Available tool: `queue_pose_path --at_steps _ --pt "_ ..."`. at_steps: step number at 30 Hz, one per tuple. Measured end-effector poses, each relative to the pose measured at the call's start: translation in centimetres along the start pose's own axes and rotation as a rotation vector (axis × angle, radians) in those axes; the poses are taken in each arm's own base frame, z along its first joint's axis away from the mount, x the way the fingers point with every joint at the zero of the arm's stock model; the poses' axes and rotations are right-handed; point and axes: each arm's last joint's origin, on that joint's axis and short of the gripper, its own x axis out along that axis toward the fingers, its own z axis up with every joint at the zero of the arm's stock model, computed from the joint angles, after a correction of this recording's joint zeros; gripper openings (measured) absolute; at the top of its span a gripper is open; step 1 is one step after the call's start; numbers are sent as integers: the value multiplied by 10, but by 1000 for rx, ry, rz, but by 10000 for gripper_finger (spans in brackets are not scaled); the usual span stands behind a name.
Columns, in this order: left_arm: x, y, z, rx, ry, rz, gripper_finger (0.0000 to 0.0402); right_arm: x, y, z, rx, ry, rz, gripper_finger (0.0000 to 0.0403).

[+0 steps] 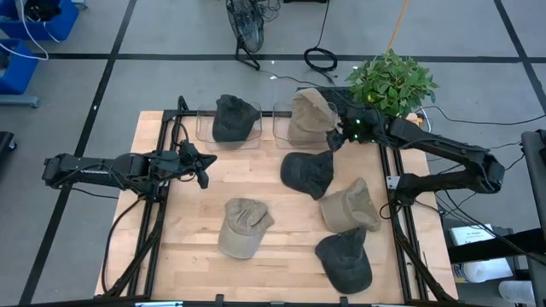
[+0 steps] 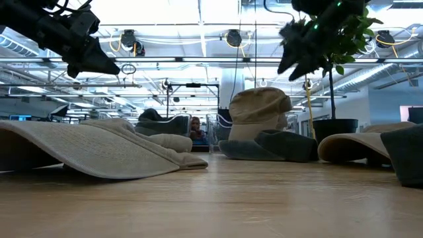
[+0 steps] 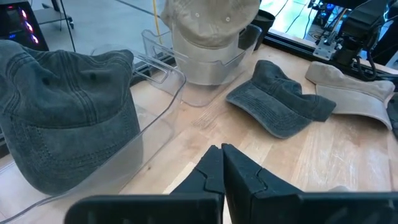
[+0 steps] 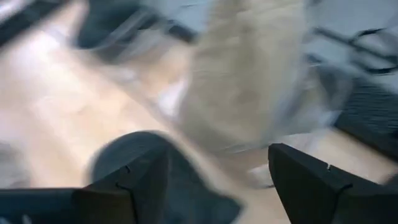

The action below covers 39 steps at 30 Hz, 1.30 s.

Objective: Pick & Place hat
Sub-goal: Put the brown cap into the right transparent bin

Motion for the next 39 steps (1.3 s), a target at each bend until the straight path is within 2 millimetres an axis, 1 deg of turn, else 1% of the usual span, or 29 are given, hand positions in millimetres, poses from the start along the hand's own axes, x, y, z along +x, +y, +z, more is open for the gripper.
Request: queue_pose_path --at_steps 3,7,11,13,14,19,22,26,34,39 --pt "0 0 1 -3 -6 -2 6 -5 16 -6 -22 5 64 204" --pt "0 -1 3 -20 -26 -10 3 -7 43 -19 -77 11 90 125" --pt "0 -2 5 -45 -51 -22 3 -9 65 -33 -115 43 143 39" --pt "1 -4 6 -48 -60 -29 3 -9 74 -40 -124 64 166 11" --pt "1 -5 6 -47 -57 -32 3 -9 78 -42 -127 75 173 8" --pt "5 -12 8 -46 -25 -49 3 -6 90 -55 -134 102 147 17" --pt "8 -19 11 -36 -5 -62 2 -7 93 -61 -150 134 147 7" --pt "12 -30 20 3 10 -78 2 -9 96 -67 -176 164 148 4" --pt "23 -49 43 98 22 -87 1 -13 99 -73 -159 186 153 8" --pt "25 -58 52 121 74 -130 1 -16 103 -76 -176 190 169 4"
